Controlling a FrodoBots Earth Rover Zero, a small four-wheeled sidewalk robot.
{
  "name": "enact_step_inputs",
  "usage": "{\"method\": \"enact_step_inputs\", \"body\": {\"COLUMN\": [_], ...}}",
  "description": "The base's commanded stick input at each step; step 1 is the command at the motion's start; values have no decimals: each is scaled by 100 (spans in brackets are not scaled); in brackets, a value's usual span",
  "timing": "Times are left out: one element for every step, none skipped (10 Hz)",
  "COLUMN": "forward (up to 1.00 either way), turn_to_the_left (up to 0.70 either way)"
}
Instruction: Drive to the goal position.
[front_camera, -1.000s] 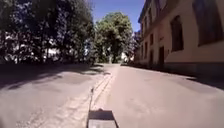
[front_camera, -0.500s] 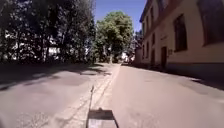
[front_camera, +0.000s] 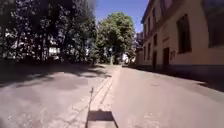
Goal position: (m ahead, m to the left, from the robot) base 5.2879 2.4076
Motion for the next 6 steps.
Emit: {"method": "enact_step_inputs", "body": {"forward": [70, 70, 70, 70, 70, 70], "turn_to_the_left": [0, 0, 0, 0, 0, 0]}}
